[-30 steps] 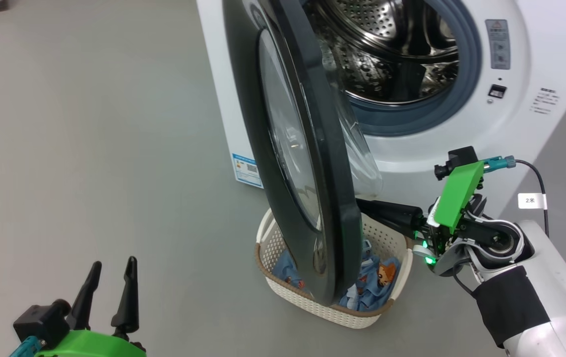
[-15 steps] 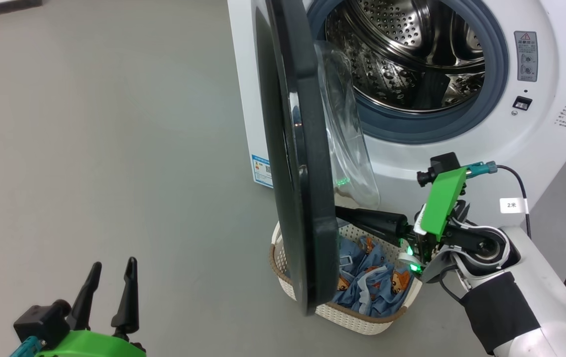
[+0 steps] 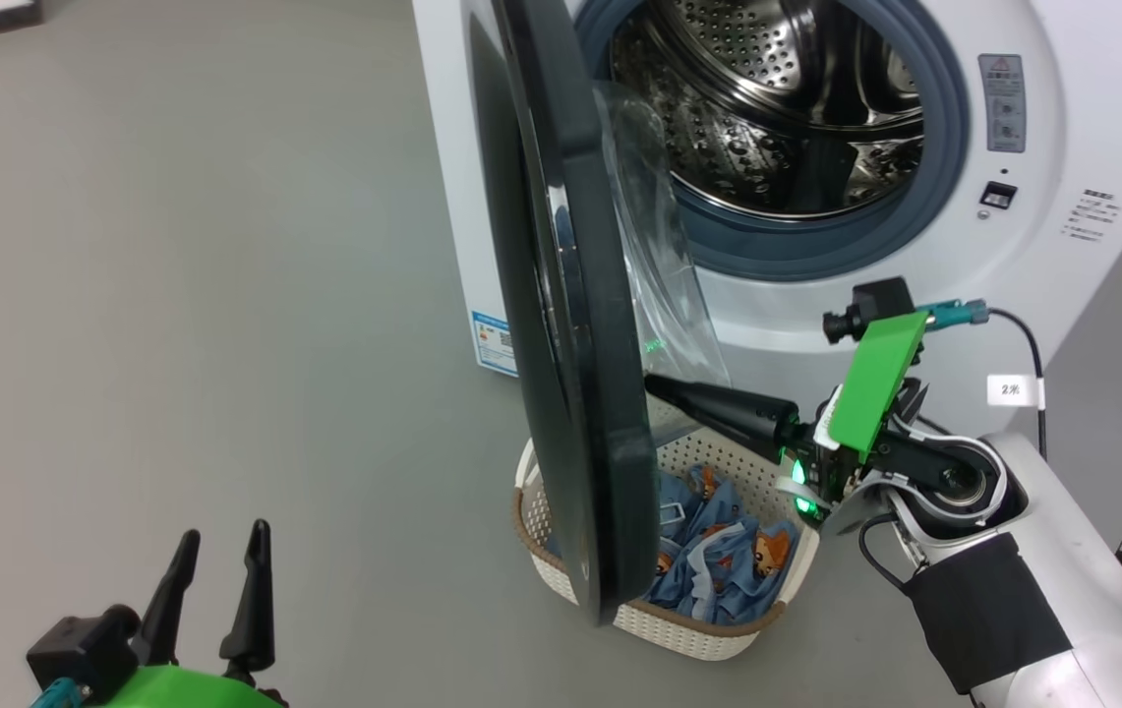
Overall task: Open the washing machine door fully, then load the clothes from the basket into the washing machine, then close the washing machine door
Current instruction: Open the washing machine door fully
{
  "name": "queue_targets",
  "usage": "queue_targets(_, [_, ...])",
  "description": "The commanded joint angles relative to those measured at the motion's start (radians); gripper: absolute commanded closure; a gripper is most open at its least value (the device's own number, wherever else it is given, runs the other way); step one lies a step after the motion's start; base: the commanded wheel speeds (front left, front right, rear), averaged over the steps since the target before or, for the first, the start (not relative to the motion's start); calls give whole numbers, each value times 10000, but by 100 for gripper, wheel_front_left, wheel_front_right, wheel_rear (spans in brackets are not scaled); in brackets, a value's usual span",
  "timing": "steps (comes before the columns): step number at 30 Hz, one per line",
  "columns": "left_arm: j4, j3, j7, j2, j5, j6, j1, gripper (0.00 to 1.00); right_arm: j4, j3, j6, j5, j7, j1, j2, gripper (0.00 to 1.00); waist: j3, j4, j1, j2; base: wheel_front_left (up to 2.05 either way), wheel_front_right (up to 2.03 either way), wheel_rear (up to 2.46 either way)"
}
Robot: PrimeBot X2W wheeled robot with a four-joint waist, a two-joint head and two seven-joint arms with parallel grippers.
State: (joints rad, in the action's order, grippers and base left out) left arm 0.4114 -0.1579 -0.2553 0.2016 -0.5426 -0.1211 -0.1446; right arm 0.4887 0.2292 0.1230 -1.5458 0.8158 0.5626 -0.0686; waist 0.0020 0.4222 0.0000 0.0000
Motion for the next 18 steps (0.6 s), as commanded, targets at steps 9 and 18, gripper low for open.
queue_targets(9, [-602,542,-65,146,140,11,43,0,-1279,52,77,442,-474,-668,-302,0,-167,-689,0,0,0,0,0])
queue_targets(18, [-906,659,-65,156,481,-28,189,0,-2881,-13,77,1176,-1804,-1201,-590,0,-241,-1585,0,0,0,0,0])
